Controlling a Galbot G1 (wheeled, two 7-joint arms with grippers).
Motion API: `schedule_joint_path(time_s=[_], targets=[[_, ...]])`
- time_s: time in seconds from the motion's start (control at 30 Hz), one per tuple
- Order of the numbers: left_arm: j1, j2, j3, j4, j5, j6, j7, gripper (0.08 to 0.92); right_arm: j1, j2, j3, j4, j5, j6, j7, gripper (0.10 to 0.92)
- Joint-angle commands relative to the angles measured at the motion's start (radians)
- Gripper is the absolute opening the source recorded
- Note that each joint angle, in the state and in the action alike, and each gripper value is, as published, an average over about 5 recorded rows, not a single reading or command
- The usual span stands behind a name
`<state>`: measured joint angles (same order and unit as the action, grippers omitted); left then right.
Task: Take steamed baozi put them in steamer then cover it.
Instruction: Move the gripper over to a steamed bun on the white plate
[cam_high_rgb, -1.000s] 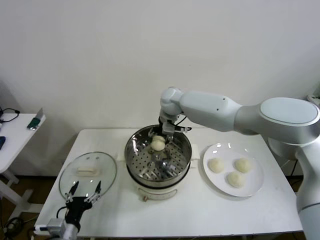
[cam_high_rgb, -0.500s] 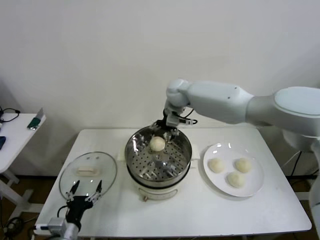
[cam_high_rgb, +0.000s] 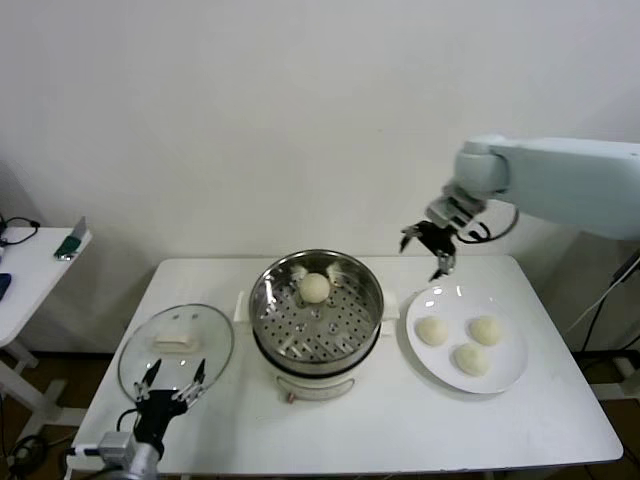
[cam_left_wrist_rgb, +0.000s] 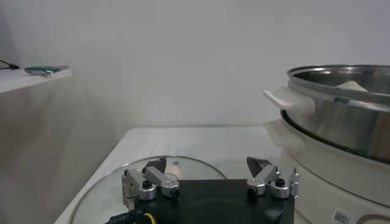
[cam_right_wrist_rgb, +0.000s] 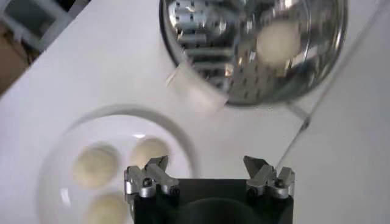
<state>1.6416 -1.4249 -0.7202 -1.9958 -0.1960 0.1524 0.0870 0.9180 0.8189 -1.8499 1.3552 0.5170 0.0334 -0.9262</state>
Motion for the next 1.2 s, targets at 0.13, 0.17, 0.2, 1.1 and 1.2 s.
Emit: schedule_joint_path(time_s=[0.13,0.17,0.2,1.1,1.2], targets=[[0.002,-0.01,-0.005,-0.003,0.002,0.001,0.0,0.823,-0.234,-0.198,0.08,0.055,0.025,-0.345,0.104,0.823],[0.003,-0.011,-0.007,-0.004,0.002,0.002,0.0,0.823,-0.264,-0.186,0.104,0.036,0.021,-0.349,0.107,0.823],[0.004,-0.012,-0.008,-0.004,0.002,0.001,0.0,0.823,-0.288,-0.174,0.121,0.021,0.019,-0.352,0.108,0.823],[-0.006,-0.022,-0.021,0.021,0.004,0.003,0.002,0.823,-0.614,0.068,0.394,-0.303,-0.075,-0.339,0.111,0.821],[-0.006,-0.022,-0.021,0.022,0.003,0.002,0.002,0.823,-0.616,0.072,0.394,-0.31,-0.089,-0.338,0.111,0.801]])
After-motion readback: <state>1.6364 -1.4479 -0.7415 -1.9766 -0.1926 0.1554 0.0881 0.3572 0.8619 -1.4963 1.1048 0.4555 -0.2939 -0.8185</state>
